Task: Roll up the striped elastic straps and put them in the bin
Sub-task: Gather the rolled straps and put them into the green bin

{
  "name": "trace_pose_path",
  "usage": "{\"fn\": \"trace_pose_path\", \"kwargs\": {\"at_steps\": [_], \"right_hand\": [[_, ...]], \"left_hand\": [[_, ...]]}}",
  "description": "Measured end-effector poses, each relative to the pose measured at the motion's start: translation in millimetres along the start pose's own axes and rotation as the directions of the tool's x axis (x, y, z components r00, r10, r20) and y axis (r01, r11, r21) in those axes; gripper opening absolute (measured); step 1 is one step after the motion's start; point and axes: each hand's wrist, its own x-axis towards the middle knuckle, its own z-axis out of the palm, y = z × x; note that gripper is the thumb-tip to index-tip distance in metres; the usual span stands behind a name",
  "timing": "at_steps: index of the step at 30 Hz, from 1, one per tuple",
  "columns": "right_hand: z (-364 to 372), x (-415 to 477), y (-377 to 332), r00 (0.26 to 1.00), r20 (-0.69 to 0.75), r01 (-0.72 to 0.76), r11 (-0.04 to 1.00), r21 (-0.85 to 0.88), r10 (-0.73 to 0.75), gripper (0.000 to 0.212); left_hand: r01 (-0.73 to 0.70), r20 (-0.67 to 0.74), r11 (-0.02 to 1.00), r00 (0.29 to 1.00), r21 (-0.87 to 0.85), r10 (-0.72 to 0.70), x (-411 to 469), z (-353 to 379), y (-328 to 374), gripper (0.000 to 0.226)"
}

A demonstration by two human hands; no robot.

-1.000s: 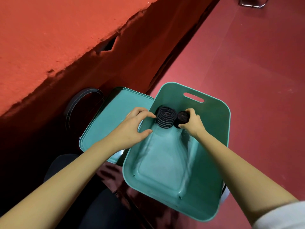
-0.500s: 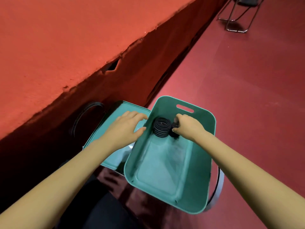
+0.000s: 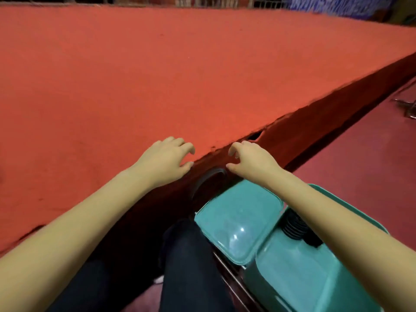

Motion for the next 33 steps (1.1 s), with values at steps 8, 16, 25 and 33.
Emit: {"fn": "trace_pose_path", "kwargs": {"at_steps": [8, 16, 25, 33], "right_hand": [[21, 54, -201, 0.936, -0.006, 0.351, 0.936, 0.024, -0.351, 0.038], [63, 37, -377, 0.775, 0.045, 0.625, 0.775, 0.089, -0.63, 0.038], [89, 22, -467, 0.655, 0.103, 0.744, 0.663, 0.081, -0.749, 0.034], [102, 26, -511, 0.606, 0.097, 0.777, 0.613, 0.139, -0.79, 0.026]], "left_hand": [[0.334, -0.014, 0.938, 0.942, 0.098, -0.334, -127, -39, -122, 0.039], [0.55, -0.04, 0.824, 0.834, 0.134, -0.55, -253, -57, -192, 0.039], [0.7, -0.043, 0.702, 0.711, 0.131, -0.702, -359, -61, -233, 0.035], [0.721, -0.043, 0.691, 0.693, 0.056, -0.719, -395, -53, -247, 0.031]]}}
